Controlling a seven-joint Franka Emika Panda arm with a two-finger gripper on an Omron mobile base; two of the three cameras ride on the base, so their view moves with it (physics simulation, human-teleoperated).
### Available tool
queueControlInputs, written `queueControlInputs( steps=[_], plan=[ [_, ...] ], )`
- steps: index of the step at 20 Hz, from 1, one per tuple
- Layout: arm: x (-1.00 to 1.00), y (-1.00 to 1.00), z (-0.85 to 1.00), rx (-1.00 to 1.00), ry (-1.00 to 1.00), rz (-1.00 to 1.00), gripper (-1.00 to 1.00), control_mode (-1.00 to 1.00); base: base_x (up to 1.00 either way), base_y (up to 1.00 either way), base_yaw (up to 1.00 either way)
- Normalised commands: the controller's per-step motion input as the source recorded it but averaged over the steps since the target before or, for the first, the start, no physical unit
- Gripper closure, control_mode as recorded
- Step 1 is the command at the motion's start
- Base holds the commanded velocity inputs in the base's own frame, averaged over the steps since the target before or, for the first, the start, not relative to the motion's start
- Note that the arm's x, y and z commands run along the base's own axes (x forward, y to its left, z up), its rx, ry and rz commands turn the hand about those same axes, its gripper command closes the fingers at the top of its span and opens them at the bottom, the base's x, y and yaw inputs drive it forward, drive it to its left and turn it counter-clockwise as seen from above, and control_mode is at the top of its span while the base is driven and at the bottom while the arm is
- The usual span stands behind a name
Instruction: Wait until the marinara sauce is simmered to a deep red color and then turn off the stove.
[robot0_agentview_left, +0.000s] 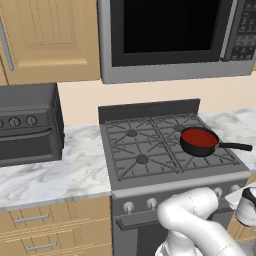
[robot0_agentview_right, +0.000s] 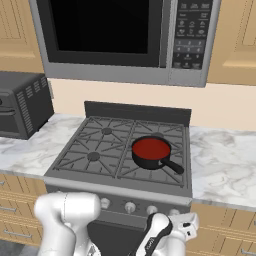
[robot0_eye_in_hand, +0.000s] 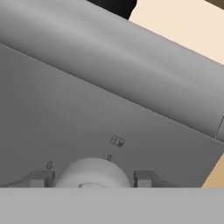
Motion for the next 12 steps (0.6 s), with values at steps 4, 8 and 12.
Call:
queueControlInputs(
  steps=[4, 8, 12],
  plan=[
    [0.0, -0.46, -0.1, 0.45, 0.05, -0.03, 1.0, -1.0, 0.0, 0.0, 0.0],
    [0.0, -0.46, -0.13, 0.47, 0.03, -0.04, 1.0, -1.0, 0.0, 0.0, 0.0],
    [-0.04, -0.51, -0.11, 0.51, 0.01, -0.05, 1.0, -1.0, 0.0, 0.0, 0.0]
  ],
)
